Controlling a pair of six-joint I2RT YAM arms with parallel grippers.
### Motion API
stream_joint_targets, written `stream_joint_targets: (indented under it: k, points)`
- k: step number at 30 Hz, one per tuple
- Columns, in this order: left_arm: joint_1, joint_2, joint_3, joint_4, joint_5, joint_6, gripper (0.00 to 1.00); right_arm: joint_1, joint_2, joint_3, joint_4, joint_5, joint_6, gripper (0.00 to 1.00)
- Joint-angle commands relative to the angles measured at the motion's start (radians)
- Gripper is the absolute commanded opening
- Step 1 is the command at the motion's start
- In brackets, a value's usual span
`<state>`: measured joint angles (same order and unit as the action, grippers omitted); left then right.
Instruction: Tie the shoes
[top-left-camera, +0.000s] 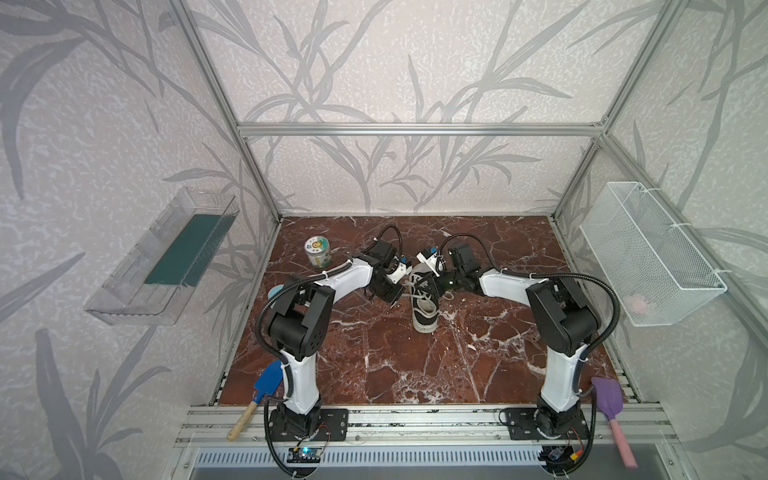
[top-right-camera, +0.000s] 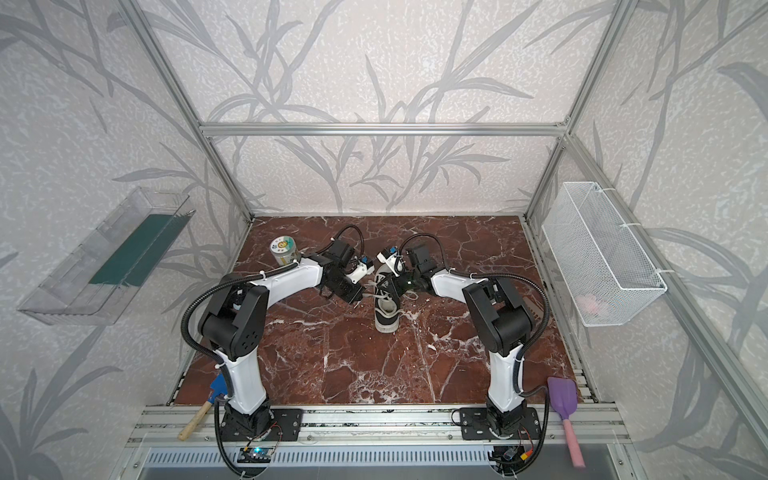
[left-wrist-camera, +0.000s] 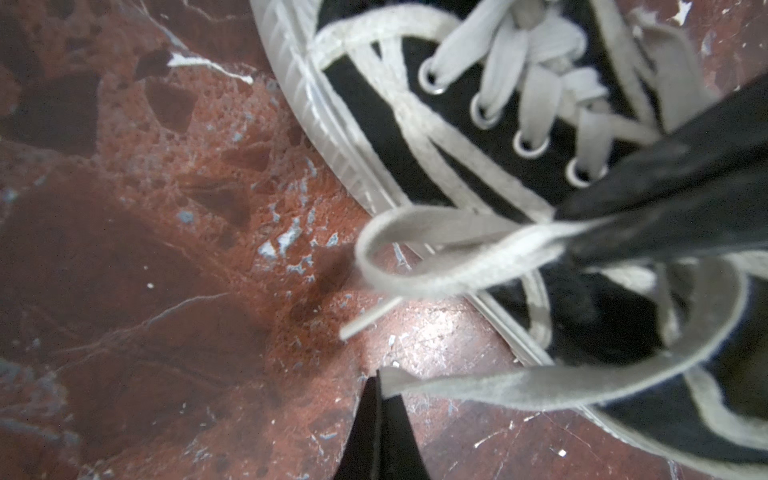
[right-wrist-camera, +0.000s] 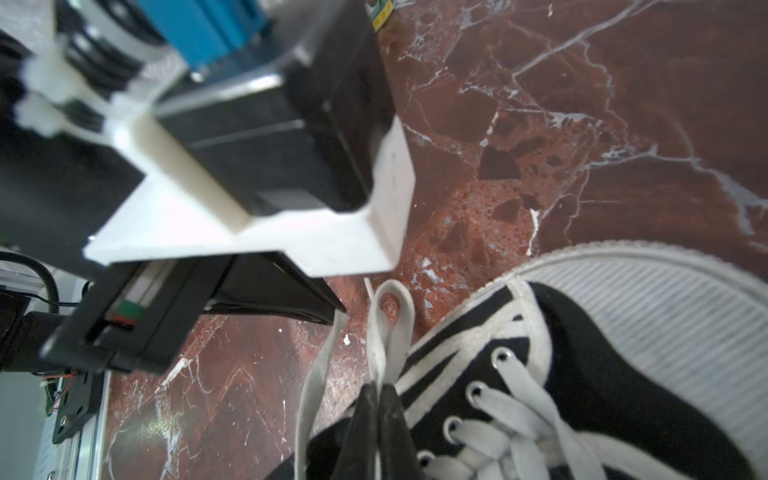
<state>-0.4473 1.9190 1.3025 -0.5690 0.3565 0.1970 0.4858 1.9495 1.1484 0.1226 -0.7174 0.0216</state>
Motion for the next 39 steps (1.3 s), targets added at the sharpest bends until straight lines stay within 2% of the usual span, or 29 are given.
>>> stream_joint_targets:
  k: [1,14,22,27,33,34,38,39]
  points:
    - [0.004,0.028,0.05,-0.066,-0.016,0.046,0.0,-0.009,-0.045,-0.037,0.116,-0.068,0.05,0.0]
    - [0.015,0.168,0.251,-0.18,-0.023,0.119,0.0,-0.021,-0.066,-0.121,0.251,-0.133,0.032,0.0]
    - [0.016,0.218,0.351,-0.216,-0.005,0.178,0.0,-0.021,-0.064,-0.126,0.243,-0.202,-0.023,0.0]
    - [0.017,0.252,0.417,-0.245,0.041,0.203,0.0,-0.021,-0.061,-0.116,0.183,-0.235,-0.101,0.0]
    - [0.009,0.239,0.437,-0.246,0.069,0.232,0.0,-0.015,-0.056,-0.059,0.019,-0.213,-0.207,0.0]
    - [0.004,0.232,0.436,-0.241,0.066,0.235,0.0,-0.014,-0.061,-0.057,0.012,-0.205,-0.213,0.01]
    - [-0.005,0.202,0.408,-0.192,0.071,0.253,0.0,-0.013,-0.094,-0.059,0.011,-0.181,-0.2,0.29]
    - [-0.008,0.199,0.409,-0.188,0.073,0.255,0.0,-0.014,-0.101,-0.061,0.011,-0.175,-0.197,0.32]
